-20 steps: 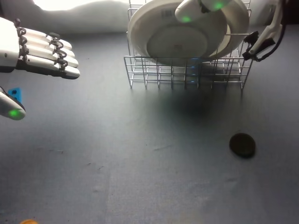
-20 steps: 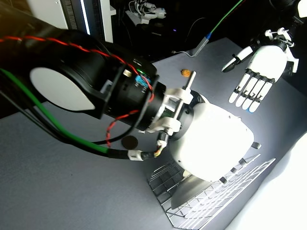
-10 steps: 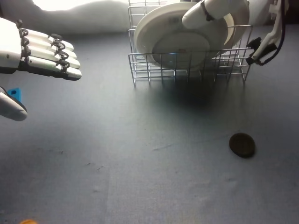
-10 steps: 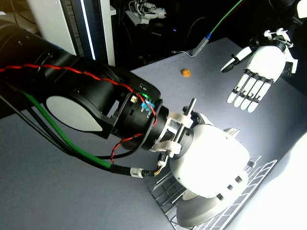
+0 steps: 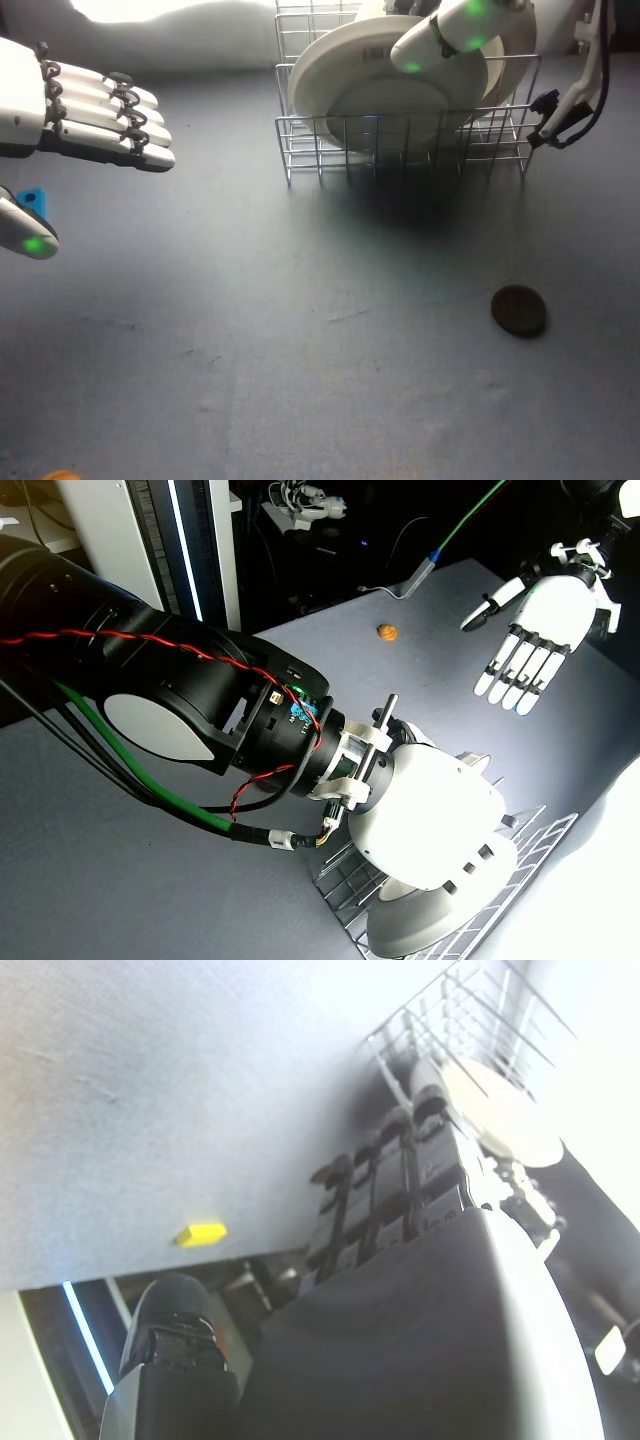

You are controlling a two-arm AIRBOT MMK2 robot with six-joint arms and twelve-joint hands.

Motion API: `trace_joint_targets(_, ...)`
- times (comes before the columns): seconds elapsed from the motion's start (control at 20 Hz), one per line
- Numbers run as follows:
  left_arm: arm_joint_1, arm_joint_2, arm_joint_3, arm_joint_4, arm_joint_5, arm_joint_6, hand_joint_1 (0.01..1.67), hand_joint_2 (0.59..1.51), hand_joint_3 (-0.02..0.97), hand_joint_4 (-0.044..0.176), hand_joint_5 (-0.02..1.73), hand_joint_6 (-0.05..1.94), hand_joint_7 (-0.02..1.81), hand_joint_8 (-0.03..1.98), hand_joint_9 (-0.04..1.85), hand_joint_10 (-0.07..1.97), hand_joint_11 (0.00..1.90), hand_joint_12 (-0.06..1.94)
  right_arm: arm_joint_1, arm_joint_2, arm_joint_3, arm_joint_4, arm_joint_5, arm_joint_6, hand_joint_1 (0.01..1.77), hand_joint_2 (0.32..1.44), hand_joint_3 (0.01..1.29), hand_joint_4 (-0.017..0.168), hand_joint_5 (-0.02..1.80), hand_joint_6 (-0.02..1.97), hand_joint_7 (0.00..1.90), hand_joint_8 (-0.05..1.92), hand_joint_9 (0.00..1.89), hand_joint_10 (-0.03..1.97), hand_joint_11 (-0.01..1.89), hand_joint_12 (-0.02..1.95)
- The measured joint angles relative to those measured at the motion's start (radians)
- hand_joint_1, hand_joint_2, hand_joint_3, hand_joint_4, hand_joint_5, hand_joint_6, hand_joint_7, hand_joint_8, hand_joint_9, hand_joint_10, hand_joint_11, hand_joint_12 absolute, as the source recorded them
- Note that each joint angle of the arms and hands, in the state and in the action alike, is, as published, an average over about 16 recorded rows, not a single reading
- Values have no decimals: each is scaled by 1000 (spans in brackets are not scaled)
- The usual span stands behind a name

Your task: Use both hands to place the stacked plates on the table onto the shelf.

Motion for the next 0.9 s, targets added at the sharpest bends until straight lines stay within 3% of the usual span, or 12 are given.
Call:
trace_joint_targets(0.2,0,0,0,0,0,0,16,1186,13,3,21,13,20,-6,22,3,16,-6,0,4,-2,-9,7,-3,1218,1042,13,2,959,803,1088,480,1122,251,752,1205)
trace_joint_targets(0.65,2,0,0,0,0,0,16,1186,14,3,21,13,21,-7,22,4,16,-6,17,23,-22,-24,41,-6,1128,1040,13,-6,900,447,1064,50,1002,120,553,1202)
trace_joint_targets(0.9,3,0,-2,0,0,1,15,1181,14,3,21,13,21,-7,21,4,16,-7,39,53,-62,-58,85,-11,1095,1018,13,-3,907,190,1048,17,973,85,493,1218)
